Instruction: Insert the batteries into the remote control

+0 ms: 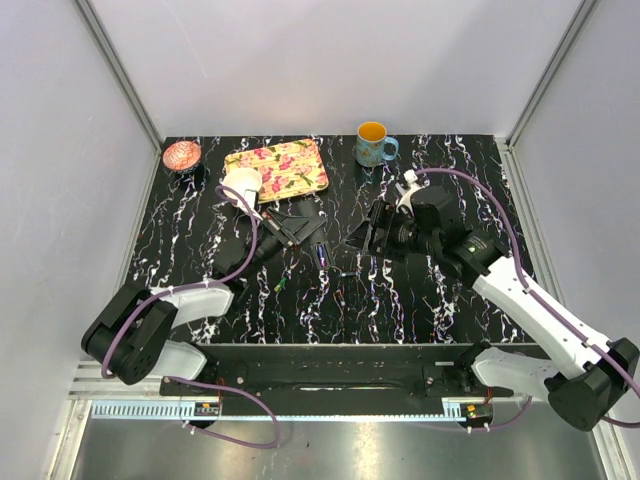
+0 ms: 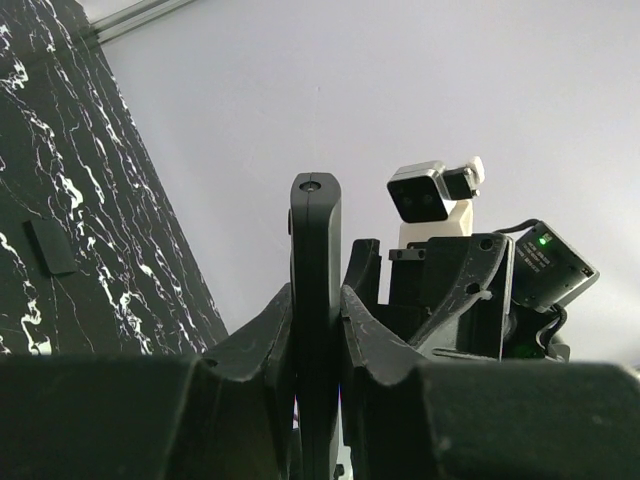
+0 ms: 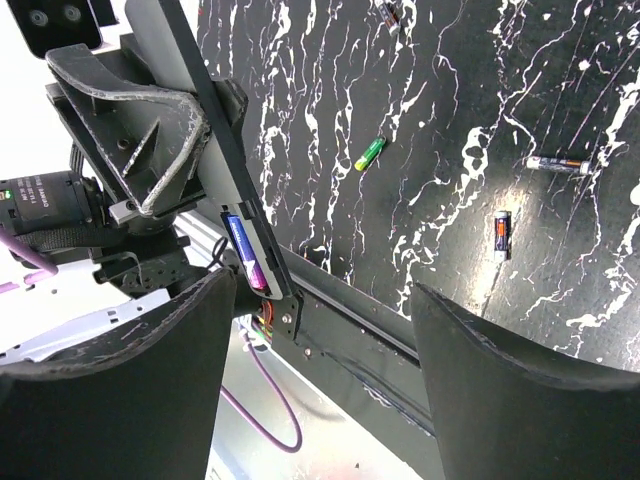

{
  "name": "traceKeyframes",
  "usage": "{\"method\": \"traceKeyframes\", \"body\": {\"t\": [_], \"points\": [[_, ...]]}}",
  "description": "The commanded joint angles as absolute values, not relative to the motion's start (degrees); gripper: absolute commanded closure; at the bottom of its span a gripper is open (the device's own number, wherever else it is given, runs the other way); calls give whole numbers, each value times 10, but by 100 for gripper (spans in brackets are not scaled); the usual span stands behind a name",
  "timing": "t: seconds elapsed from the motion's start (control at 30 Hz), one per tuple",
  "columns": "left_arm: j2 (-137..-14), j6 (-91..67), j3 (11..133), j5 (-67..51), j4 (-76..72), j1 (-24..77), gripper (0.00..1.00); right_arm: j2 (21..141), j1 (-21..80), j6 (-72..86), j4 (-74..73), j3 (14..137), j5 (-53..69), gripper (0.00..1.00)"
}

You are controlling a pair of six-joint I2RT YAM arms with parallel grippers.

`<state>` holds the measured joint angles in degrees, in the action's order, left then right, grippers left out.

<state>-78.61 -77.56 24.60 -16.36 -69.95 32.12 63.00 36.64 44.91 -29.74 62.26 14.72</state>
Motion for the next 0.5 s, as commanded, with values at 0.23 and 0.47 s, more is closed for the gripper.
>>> {"method": "traceKeyframes", "body": {"t": [0.23,0.47], "points": [[-752,-717,273,-146,-635,323,100,675,373,440,-277,666,179,23],[-738,-684,292,-138,-557,326,100,713,428,394,-321,716,106,46]]}}
